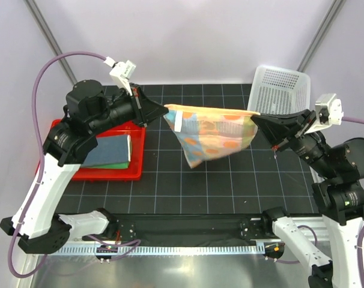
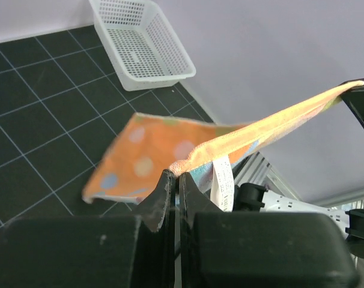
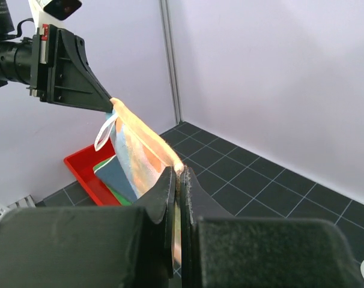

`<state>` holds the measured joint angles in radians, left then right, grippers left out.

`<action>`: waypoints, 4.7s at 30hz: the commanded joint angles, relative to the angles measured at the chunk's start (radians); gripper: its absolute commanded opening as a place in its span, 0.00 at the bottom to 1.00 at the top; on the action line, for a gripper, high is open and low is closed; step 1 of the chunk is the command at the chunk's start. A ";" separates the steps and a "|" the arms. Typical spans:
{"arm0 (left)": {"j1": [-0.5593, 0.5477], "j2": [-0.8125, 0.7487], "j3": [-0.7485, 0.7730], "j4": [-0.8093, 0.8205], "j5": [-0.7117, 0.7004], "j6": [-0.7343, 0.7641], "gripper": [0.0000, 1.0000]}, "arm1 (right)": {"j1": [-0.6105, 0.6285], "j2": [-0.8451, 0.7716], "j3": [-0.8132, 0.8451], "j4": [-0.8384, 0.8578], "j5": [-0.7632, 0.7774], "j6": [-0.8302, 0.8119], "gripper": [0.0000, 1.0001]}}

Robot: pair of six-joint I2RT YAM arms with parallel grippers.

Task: Fold and stack the towels
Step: Flatten out the crumpled towel, then fold the towel

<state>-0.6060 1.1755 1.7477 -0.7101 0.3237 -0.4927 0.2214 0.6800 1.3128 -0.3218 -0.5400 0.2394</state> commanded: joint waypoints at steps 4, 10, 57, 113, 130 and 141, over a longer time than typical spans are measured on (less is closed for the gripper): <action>0.005 0.112 0.101 -0.069 -0.135 0.045 0.00 | -0.002 0.075 0.002 0.026 0.115 -0.095 0.01; 0.106 0.332 0.213 -0.060 -0.115 0.072 0.00 | -0.008 0.298 -0.069 0.119 0.202 -0.282 0.01; 0.376 0.690 -0.234 0.348 0.157 0.276 0.00 | 0.045 0.828 -0.356 0.339 0.101 -0.241 0.01; 0.290 0.483 -0.562 0.186 -0.008 0.339 0.00 | 0.268 0.559 -0.711 0.259 0.319 0.011 0.01; 0.210 0.518 -0.516 0.049 -0.198 0.356 0.33 | 0.271 0.552 -0.736 0.231 0.270 0.121 0.44; 0.173 0.515 -0.447 0.066 -0.097 0.286 0.34 | 0.271 0.555 -0.672 0.230 0.348 0.244 0.38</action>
<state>-0.4156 1.6985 1.2648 -0.6582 0.1627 -0.1745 0.4915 1.1885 0.5774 -0.1177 -0.2420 0.4320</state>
